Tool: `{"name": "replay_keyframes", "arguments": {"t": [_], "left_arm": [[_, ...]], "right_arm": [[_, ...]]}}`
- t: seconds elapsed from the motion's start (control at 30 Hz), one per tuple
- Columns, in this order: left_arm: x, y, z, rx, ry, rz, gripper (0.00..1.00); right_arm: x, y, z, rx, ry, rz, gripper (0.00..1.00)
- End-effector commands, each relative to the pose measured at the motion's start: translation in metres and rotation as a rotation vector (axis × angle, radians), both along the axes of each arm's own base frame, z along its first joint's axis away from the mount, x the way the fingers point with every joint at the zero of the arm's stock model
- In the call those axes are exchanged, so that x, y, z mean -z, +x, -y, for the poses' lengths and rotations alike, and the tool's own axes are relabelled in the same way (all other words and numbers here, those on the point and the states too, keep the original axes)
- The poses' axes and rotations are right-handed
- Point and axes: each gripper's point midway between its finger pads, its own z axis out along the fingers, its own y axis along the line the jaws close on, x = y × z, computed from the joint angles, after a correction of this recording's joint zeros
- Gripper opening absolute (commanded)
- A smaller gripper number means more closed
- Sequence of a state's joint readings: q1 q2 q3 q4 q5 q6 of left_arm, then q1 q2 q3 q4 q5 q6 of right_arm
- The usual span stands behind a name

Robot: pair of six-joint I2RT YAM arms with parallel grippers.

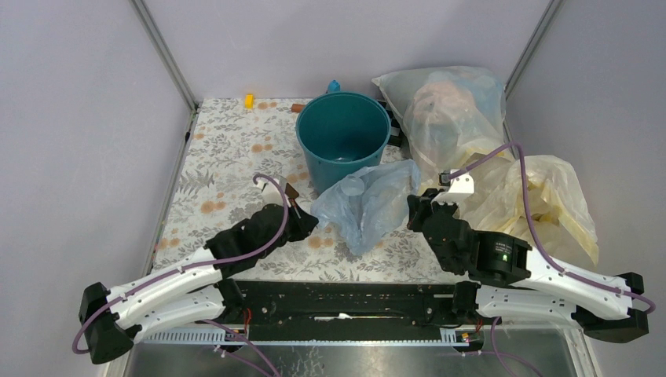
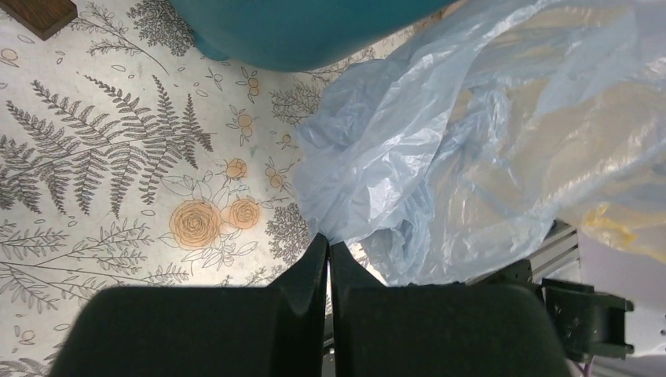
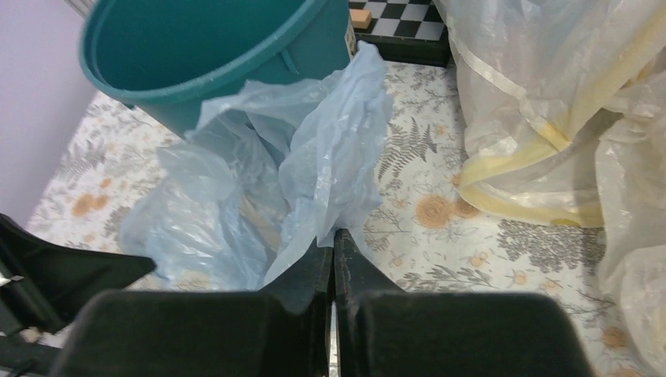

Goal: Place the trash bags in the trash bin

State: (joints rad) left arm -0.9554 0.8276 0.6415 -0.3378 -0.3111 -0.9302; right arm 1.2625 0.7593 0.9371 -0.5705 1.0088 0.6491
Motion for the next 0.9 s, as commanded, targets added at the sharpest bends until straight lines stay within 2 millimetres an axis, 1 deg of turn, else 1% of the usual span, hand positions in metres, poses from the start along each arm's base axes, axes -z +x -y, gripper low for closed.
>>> {"name": "replay_keyframes", "arguments": {"t": [0.0, 0.03, 0.07, 0.13, 0.2, 0.23, 0.3, 0.4, 0.47, 0.5, 0.53, 0.63, 0.73, 0.8, 0.83, 0.87], "left_arm": [[-0.018, -0.009, 0.001, 0.101, 0.073, 0.008, 0.0], [-0.025, -0.01, 0.003, 0.12, 0.071, 0.014, 0.0], [-0.031, -0.013, 0.006, 0.149, 0.065, 0.021, 0.0], [-0.046, -0.019, 0.014, 0.211, 0.041, 0.039, 0.0], [-0.062, -0.022, 0.019, 0.251, 0.015, 0.059, 0.0], [-0.069, -0.025, 0.023, 0.273, -0.002, 0.066, 0.0], [-0.085, -0.03, 0.029, 0.316, -0.035, 0.077, 0.0], [-0.095, -0.034, 0.034, 0.352, -0.055, 0.084, 0.0], [-0.093, -0.033, 0.036, 0.354, -0.051, 0.075, 0.0], [-0.09, -0.033, 0.037, 0.354, -0.045, 0.068, 0.0], [-0.087, -0.037, 0.039, 0.38, -0.048, 0.051, 0.0], [-0.077, -0.04, 0.042, 0.411, -0.026, 0.028, 0.0], [-0.072, -0.042, 0.043, 0.43, -0.002, 0.018, 0.0], [-0.072, -0.043, 0.043, 0.44, 0.006, 0.017, 0.0], [-0.072, -0.044, 0.043, 0.447, 0.009, 0.015, 0.0], [-0.072, -0.044, 0.044, 0.455, 0.012, 0.013, 0.0]], "right_arm": [[0.012, -0.006, 0.018, 0.002, -0.106, -0.031, 0.47], [0.009, -0.007, 0.02, -0.008, -0.118, -0.028, 0.61], [0.004, -0.008, 0.021, -0.023, -0.132, -0.025, 0.69], [-0.009, -0.011, 0.022, -0.076, -0.156, -0.014, 0.77], [-0.02, -0.019, 0.014, -0.184, -0.17, -0.014, 0.84], [-0.025, -0.024, 0.009, -0.24, -0.171, -0.014, 0.85], [-0.034, -0.032, 0.0, -0.325, -0.166, -0.021, 0.86], [-0.032, -0.037, -0.013, -0.393, -0.194, -0.048, 0.86], [-0.023, -0.039, -0.029, -0.446, -0.244, -0.071, 0.89], [-0.014, -0.037, -0.038, -0.456, -0.279, -0.09, 0.91], [-0.009, -0.035, -0.043, -0.456, -0.306, -0.101, 0.93], [0.007, -0.03, -0.064, -0.495, -0.37, -0.104, 0.95], [0.018, -0.031, -0.092, -0.589, -0.368, -0.063, 0.87], [0.026, -0.035, -0.109, -0.651, -0.325, -0.038, 0.82], [0.029, -0.036, -0.115, -0.664, -0.295, -0.028, 0.81], [0.035, -0.036, -0.119, -0.669, -0.274, -0.025, 0.83]]}}
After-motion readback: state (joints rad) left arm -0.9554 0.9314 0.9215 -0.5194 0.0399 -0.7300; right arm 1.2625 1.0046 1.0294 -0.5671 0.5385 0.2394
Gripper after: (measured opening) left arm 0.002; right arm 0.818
